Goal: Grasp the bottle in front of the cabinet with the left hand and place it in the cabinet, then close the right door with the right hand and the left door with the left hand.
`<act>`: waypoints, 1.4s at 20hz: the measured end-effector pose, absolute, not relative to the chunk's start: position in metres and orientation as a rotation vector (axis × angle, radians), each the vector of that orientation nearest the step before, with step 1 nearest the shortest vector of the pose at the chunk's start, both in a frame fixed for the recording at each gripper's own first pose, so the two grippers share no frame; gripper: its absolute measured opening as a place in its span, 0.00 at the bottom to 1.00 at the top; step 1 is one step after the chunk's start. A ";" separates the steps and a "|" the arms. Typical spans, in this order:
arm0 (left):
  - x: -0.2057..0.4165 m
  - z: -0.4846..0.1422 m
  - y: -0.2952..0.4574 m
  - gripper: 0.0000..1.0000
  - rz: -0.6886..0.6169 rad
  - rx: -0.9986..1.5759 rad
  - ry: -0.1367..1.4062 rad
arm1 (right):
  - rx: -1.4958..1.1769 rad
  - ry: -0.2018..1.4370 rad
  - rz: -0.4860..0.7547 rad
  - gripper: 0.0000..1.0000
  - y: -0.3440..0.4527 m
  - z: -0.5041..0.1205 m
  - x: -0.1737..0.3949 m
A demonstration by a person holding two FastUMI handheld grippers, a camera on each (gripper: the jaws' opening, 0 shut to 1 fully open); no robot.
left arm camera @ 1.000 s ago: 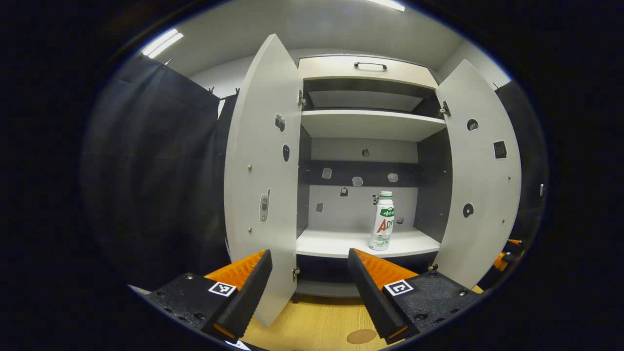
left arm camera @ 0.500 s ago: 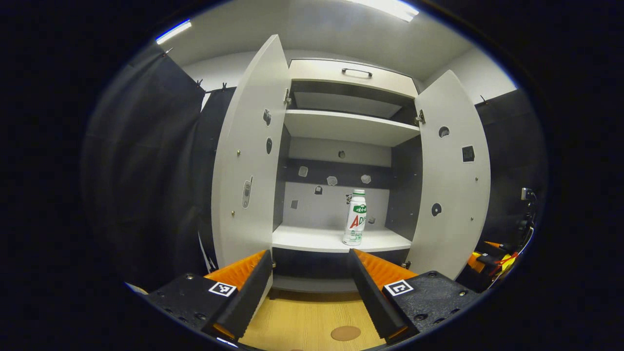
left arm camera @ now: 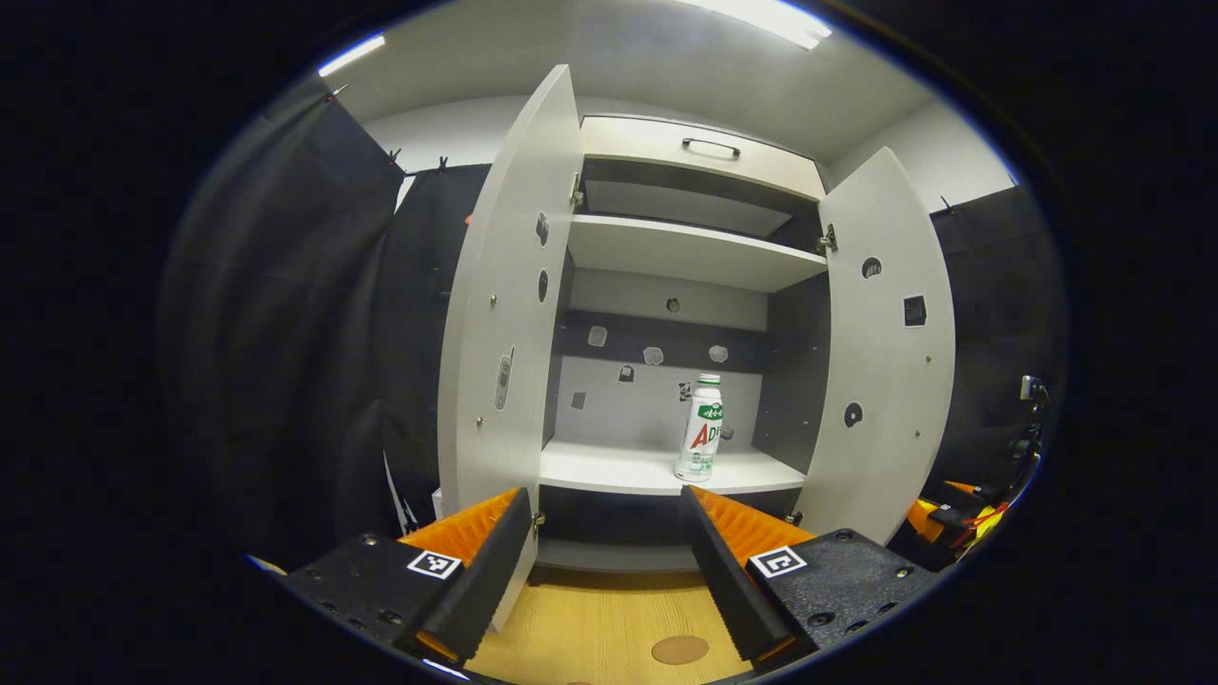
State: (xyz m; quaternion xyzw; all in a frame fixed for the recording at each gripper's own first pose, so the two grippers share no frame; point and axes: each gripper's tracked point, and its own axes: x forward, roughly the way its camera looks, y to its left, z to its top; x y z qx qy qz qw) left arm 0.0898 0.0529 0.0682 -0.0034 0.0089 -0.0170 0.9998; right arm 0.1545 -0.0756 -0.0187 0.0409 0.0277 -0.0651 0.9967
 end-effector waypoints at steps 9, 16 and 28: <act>0.083 0.061 0.089 0.95 0.006 0.013 0.038 | 0.090 0.053 -0.006 0.87 0.007 -0.021 0.165; 0.077 0.059 0.140 0.95 0.075 0.021 0.046 | 0.059 0.058 0.068 0.94 0.064 -0.021 0.198; 0.101 0.050 0.239 0.95 0.204 0.075 0.043 | 0.059 0.057 0.016 0.95 0.042 -0.013 0.176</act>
